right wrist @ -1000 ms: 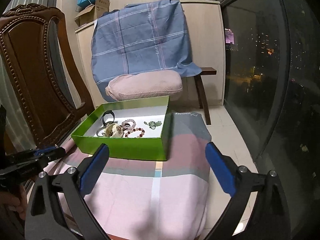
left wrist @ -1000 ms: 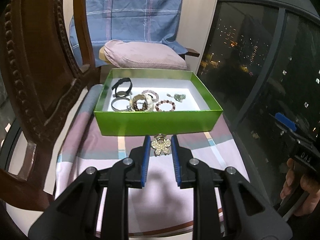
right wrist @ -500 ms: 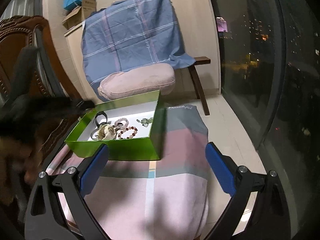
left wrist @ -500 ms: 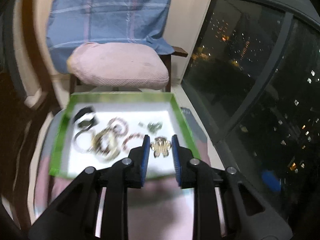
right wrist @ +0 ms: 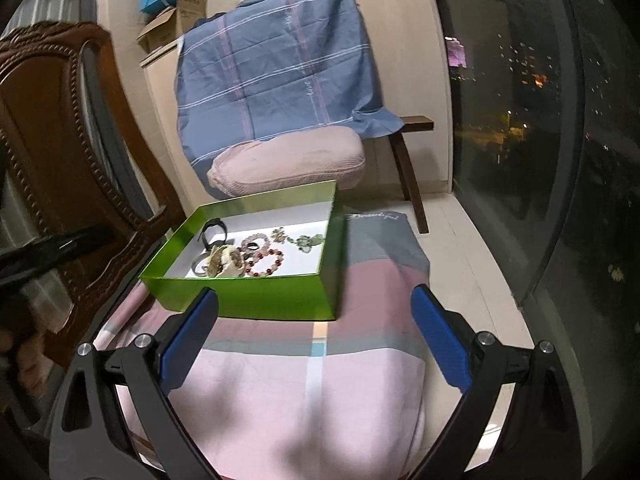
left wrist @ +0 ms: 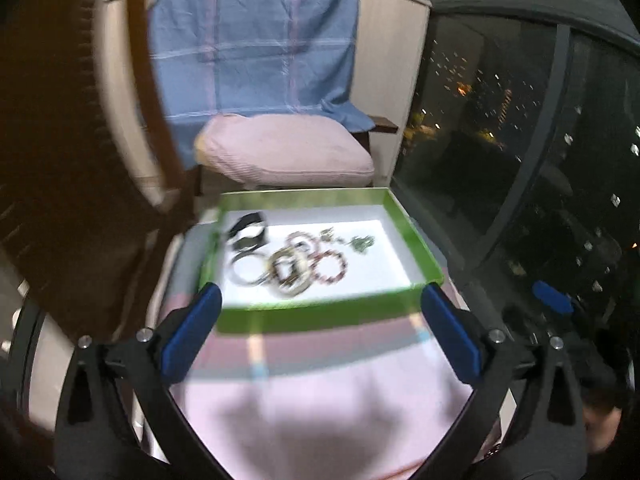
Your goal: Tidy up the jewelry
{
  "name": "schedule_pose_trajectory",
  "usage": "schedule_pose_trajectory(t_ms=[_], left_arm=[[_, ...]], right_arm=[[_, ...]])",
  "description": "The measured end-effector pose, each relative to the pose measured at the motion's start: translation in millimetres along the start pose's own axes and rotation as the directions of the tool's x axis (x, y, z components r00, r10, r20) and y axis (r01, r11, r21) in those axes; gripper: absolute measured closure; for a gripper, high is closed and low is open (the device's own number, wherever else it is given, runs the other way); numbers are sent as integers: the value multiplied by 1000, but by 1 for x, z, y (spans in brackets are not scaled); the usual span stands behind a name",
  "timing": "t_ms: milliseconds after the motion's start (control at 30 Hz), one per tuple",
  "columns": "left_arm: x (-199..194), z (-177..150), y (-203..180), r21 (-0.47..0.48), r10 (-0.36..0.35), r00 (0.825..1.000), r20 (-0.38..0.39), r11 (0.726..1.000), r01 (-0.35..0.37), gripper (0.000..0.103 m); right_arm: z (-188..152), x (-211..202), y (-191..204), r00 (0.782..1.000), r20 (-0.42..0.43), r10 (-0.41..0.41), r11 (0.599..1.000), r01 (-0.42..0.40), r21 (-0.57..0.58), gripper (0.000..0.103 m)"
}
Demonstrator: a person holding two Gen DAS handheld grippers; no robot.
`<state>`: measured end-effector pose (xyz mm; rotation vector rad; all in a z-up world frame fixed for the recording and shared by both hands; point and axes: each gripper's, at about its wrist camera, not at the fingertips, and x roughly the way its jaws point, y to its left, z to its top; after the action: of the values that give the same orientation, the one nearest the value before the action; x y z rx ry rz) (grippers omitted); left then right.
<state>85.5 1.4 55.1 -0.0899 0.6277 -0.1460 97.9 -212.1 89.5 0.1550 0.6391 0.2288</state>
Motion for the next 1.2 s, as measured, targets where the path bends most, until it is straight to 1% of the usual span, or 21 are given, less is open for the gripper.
schedule_pose_trajectory(t_ms=[67,100,133,167,200,233,267,367,433,567,633,767,867,967,1033,1200], left_arm=[[-24,-17,12,-49,-9,999,38,999,11,4],[-29,-21,15,-61,-9,999,50,998,12,4],[-33,-28,19,-71,7,998,69,997,-2,4],[-35,-32,21,-77,29,996,85,997,-22,4],[-34,-39,23,-81,72,992,106,995,-64,4],[-32,-44,25,-83,117,986,115,991,-108,4],[-28,-46,26,-82,145,983,109,987,-136,4],[-17,-48,23,-66,118,990,72,991,-113,4],[-14,-48,16,-46,119,991,65,992,-117,4],[-20,-48,7,-5,105,992,71,994,-105,4],[-21,-48,6,-1,106,992,68,994,-107,4],[-19,-48,13,-44,108,992,63,993,-105,4],[-17,-48,17,-87,91,995,48,992,-87,4],[-16,-48,18,-90,110,993,51,990,-105,4],[-15,-49,17,-78,140,989,53,988,-136,4],[-9,-51,17,-69,164,986,21,984,-162,4]], right_arm=[[-2,-1,8,1000,0,1,1000,-1,-19,8],[-2,-1,10,1000,-1,-1,1000,1,-22,8],[-4,-1,13,1000,-3,-9,1000,9,-28,8],[-5,-2,17,1000,-2,-19,999,19,-35,8],[-6,-2,19,999,0,-33,999,33,-41,7],[-8,-3,23,999,4,-54,997,54,-50,5],[-8,-3,24,998,8,-66,996,66,-54,4],[-11,-4,32,993,26,-113,990,115,-85,4],[-10,-3,32,991,32,-134,987,136,-89,4],[-8,-3,27,988,42,-147,986,150,-69,3],[-8,-4,27,988,44,-151,985,154,-72,3],[-9,1,27,988,29,-155,985,157,-78,4],[-9,2,27,989,22,-148,986,149,-78,3],[-9,0,30,989,29,-146,985,148,-87,3],[-10,0,30,989,25,-146,985,148,-86,3],[-10,-2,31,989,23,-144,986,145,-86,4]])
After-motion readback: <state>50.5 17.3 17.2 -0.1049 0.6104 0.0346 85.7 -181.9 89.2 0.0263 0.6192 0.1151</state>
